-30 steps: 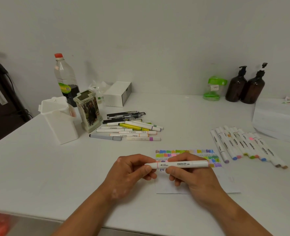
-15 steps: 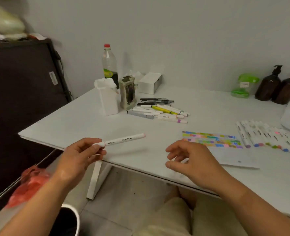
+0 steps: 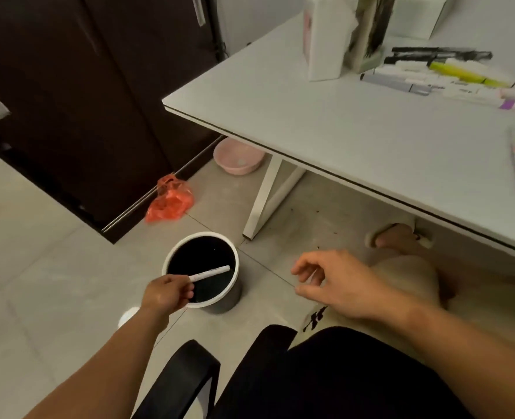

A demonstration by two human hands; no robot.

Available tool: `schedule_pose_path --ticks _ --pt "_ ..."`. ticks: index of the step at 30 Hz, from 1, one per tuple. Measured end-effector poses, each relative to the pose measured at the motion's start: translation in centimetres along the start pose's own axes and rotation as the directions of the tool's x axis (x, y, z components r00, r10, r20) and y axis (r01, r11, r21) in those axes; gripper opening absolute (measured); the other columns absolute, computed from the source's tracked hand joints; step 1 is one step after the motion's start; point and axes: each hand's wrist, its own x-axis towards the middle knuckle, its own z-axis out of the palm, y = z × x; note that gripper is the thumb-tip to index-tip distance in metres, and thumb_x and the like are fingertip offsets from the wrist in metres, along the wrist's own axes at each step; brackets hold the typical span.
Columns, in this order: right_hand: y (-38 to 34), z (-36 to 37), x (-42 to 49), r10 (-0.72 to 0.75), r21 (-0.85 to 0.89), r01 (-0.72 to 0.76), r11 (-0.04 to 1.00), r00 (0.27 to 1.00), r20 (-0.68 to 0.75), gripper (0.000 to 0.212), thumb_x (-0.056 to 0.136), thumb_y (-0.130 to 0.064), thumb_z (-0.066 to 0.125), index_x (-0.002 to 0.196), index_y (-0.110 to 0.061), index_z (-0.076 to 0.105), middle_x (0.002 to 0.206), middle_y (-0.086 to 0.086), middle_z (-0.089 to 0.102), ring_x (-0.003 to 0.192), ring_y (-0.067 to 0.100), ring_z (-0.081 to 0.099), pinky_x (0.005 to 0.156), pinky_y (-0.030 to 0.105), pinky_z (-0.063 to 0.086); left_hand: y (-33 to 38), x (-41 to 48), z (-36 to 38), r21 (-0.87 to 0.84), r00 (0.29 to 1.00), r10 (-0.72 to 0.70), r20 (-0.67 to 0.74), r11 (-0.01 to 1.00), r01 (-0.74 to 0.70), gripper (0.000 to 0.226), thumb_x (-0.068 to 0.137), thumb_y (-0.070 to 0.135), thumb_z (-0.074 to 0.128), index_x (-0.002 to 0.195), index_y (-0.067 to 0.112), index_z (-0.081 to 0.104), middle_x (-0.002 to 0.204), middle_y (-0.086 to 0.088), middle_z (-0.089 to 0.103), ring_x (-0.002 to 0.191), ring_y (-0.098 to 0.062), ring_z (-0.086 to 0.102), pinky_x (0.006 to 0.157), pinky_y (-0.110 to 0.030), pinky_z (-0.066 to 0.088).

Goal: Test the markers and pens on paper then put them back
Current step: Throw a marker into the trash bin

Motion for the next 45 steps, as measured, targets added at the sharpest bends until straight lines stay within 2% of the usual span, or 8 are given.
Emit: schedule_pose_path --ticks 9,16,22,27,30,34,39,45 --pt "4.8 1.6 3.2 0.132 0.101 -0.135 0.986 0.991 0.031 0.015 0.082 -0.037 0.077 0.096 -0.038 0.072 0.084 -0.019 0.072 0.078 -0.001 0.067 0.072 0.016 0.055 -3.3 8.0 2.3 0.350 0.987 -0.116 -0.113 0.925 0.149 0.013 0.088 0.006 0.063 0.098 0.001 0.069 0.081 -0.016 0.070 0.069 -0.029 0.064 0.076 -0.043 0.057" --pt "6.4 1.6 4.5 0.169 0.183 -0.179 0.967 0.983 0.071 0.014 0.086 -0.039 0.075 0.099 -0.038 0.070 0.084 -0.022 0.070 0.085 -0.008 0.064 0.073 0.015 0.057 -5.0 10.8 4.6 0.676 0.990 -0.143 -0.002 0.729 0.107 0.021 0.092 0.012 0.059 0.111 0.011 0.068 0.111 -0.019 0.070 0.104 -0.040 0.067 0.093 -0.051 0.055" --pt "6.0 1.7 5.1 0.153 0.236 -0.165 0.958 0.986 0.068 0.011 0.086 -0.039 0.075 0.092 -0.043 0.067 0.082 -0.022 0.070 0.083 -0.006 0.065 0.071 0.017 0.058 -3.3 8.8 6.1 0.645 0.991 -0.129 0.038 0.761 0.074 0.018 0.088 0.018 0.068 0.106 0.017 0.069 0.103 -0.017 0.070 0.095 -0.036 0.069 0.087 -0.047 0.058" --pt "4.3 1.0 5.1 0.133 0.228 -0.137 0.964 0.991 0.034 0.012 0.085 -0.037 0.073 0.097 -0.035 0.072 0.084 -0.019 0.072 0.079 0.001 0.066 0.077 0.025 0.058 2.3 3.9 7.7 0.465 0.969 -0.016 0.245 0.879 -0.103 0.011 0.090 0.009 0.067 0.099 0.013 0.070 0.092 -0.016 0.074 0.075 -0.023 0.068 0.067 -0.032 0.056" --pt "2.3 -0.1 3.9 0.085 0.225 -0.078 0.971 0.996 -0.022 0.013 0.085 -0.038 0.072 0.098 -0.037 0.071 0.085 -0.020 0.071 0.080 -0.002 0.066 0.076 0.024 0.058 6.9 0.0 8.1 0.389 0.938 0.134 0.320 0.884 -0.259 0.010 0.093 0.009 0.065 0.101 0.012 0.070 0.087 -0.015 0.074 0.080 -0.029 0.070 0.073 -0.033 0.059" --pt "-0.8 -3.8 0.6 -0.009 0.217 0.036 0.975 0.992 -0.126 0.012 0.086 -0.041 0.072 0.098 -0.039 0.070 0.087 -0.021 0.069 0.082 -0.003 0.066 0.074 0.018 0.057 12.5 -5.4 7.9 0.318 0.822 0.370 0.433 0.791 -0.523 0.010 0.094 0.018 0.066 0.100 0.023 0.072 0.086 -0.001 0.076 0.079 -0.016 0.072 0.075 -0.031 0.057" --pt "-1.6 -10.6 -5.3 -0.039 0.199 0.119 0.973 0.930 -0.364 0.012 0.087 -0.036 0.076 0.099 -0.035 0.074 0.086 -0.018 0.072 0.084 0.000 0.066 0.074 0.010 0.051 19.0 -12.2 10.0 0.045 0.580 0.663 0.474 0.639 -0.768 0.014 0.090 0.034 0.068 0.103 0.031 0.072 0.089 -0.002 0.075 0.073 -0.018 0.069 0.070 -0.033 0.057" --pt "2.2 -18.2 -12.0 0.044 0.149 0.060 0.987 0.791 -0.611 0.011 0.085 -0.040 0.077 0.095 -0.040 0.074 0.085 -0.017 0.074 0.080 0.006 0.071 0.070 0.024 0.055 26.0 -19.0 18.5 -0.149 0.303 0.753 0.585 0.467 -0.871 0.014 0.088 0.033 0.069 0.099 0.025 0.073 0.083 -0.002 0.074 0.070 -0.018 0.067 0.065 -0.024 0.056"
